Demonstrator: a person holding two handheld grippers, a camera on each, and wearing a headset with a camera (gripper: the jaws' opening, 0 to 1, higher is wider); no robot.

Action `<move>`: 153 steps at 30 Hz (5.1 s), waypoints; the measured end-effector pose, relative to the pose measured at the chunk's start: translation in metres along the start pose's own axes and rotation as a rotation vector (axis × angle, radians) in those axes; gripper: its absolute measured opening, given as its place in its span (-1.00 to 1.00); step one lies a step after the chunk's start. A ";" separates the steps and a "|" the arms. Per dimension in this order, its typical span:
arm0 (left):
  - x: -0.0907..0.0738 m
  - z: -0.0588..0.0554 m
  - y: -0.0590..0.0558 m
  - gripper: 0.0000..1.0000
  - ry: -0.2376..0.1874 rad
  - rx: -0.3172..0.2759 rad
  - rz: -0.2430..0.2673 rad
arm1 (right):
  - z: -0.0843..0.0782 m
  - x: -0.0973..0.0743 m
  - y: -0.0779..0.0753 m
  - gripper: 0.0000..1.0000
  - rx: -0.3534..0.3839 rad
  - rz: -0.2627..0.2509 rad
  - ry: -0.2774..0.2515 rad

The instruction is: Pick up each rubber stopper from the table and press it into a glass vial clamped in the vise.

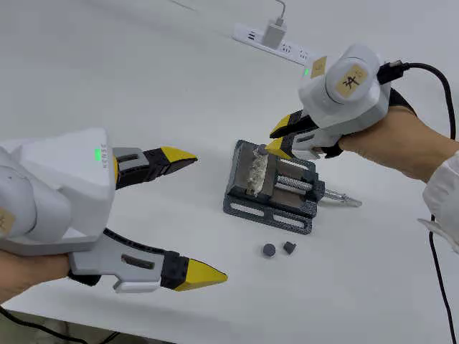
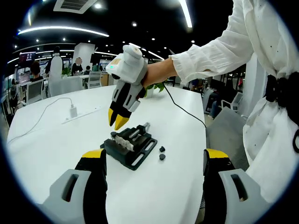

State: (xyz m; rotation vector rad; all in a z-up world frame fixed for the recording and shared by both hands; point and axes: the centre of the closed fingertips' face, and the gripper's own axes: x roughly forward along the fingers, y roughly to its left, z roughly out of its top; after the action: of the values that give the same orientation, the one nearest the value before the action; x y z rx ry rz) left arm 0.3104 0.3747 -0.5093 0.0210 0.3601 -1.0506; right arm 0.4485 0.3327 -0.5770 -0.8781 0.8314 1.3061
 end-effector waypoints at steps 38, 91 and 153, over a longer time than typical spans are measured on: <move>-0.004 0.015 -0.025 0.72 0.024 0.051 -0.017 | -0.044 -0.077 0.094 -0.31 0.264 -0.017 -0.227; -0.019 -0.012 -0.026 0.76 -0.018 -0.022 0.026 | -0.085 0.021 0.137 -0.71 -0.237 0.124 0.201; -0.014 0.020 -0.020 0.41 -0.048 0.026 0.002 | 0.023 -0.073 0.134 -0.85 0.285 0.285 -0.382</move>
State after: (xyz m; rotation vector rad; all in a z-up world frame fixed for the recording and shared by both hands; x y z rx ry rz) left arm 0.2929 0.3727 -0.4833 0.0198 0.3030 -1.0523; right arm 0.3087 0.3288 -0.5110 -0.2763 0.8291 1.4969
